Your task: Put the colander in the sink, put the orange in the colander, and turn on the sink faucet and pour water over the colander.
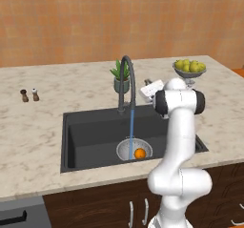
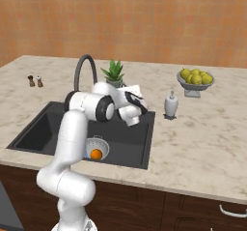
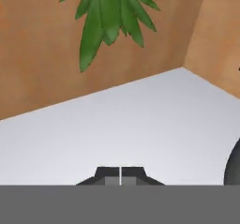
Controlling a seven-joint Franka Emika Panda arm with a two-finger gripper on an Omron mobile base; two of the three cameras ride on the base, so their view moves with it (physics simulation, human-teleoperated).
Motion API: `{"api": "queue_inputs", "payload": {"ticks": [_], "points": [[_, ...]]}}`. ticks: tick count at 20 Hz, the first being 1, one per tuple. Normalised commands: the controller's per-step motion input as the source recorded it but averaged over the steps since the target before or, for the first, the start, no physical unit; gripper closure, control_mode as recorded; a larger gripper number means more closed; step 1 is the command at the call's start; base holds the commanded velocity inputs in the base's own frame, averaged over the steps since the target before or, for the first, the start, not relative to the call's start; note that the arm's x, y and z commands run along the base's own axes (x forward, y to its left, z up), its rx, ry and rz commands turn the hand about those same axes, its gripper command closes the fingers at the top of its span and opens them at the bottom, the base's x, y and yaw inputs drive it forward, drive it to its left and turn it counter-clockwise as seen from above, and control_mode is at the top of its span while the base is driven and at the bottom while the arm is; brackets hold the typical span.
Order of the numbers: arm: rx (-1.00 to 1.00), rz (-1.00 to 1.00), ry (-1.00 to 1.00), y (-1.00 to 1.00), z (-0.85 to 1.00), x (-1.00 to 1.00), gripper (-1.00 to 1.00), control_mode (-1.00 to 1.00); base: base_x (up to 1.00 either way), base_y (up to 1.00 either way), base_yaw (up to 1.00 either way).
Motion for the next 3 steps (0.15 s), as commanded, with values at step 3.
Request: {"api": "queue_inputs", "payload": {"ticks": [3], "points": [[0.10, -0.06, -0.33, 0.00, 1.00, -1.00, 1.00, -1.00, 0.00, 0.00, 0.00]]}}
